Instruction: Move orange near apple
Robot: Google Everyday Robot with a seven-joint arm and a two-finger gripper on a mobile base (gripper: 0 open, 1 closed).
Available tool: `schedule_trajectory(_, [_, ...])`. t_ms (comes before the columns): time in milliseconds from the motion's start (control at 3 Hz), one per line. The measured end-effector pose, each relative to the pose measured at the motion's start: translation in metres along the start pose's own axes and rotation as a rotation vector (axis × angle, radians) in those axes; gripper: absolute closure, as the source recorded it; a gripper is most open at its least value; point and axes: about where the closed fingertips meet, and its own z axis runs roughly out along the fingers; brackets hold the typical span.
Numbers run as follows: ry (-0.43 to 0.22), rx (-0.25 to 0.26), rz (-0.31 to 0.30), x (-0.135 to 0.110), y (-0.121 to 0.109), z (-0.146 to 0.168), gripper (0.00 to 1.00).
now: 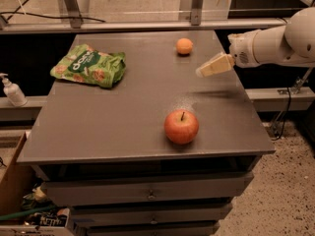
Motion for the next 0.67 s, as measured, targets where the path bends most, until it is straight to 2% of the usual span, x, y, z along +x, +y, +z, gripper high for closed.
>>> schedule_trajectory(333, [-0.080,-0.010,0.110,-0.007,-0.013,0.027,0.00])
schedule_trajectory(667, [-0.118,-0.038,0.165,-0.007,-0.021,0.054,0.00])
